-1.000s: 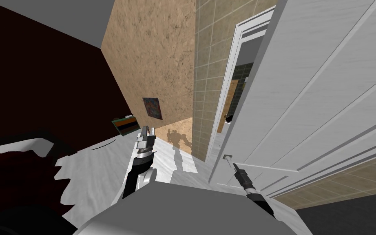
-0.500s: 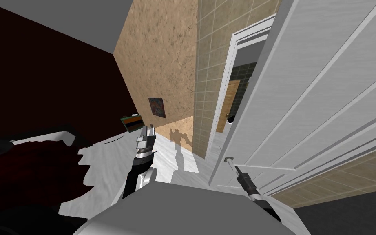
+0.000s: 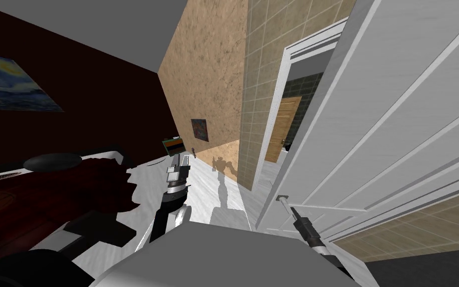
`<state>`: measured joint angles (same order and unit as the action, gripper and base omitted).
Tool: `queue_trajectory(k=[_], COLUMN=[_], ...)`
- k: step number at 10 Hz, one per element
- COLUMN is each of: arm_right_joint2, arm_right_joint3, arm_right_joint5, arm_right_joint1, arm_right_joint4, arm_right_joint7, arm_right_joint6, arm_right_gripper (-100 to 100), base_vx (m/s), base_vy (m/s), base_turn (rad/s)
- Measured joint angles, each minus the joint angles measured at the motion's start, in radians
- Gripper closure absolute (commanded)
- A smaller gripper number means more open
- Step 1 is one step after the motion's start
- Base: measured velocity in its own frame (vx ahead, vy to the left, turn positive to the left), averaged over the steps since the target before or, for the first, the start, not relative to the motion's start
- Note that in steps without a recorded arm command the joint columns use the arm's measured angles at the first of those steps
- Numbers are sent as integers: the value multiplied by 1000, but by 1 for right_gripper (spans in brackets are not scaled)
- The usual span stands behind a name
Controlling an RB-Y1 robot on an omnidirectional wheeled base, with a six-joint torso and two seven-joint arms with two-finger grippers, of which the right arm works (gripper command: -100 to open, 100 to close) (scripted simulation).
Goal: Pull the door open
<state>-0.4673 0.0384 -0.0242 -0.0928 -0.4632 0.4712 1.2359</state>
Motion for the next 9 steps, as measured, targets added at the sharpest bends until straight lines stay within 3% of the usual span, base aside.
queue_trajectory(k=[2,4,8,9], arm_right_joint2=[-3,-4,6,9], arm_right_joint3=[5,8,42,46], arm_right_joint5=[-4,-7,38,43], arm_right_joint1=[13,-12,56,54], arm_right_joint4=[69,39,80,68], arm_right_joint7=[5,8,-17,-22], arm_right_joint6=[59,52,30,19], arm_right_gripper=[100,100,100,100], base_vx=[-186,-111,-183,-121], base_vy=[-73,-31,-65,-33], base_turn=[131,75,106,62])
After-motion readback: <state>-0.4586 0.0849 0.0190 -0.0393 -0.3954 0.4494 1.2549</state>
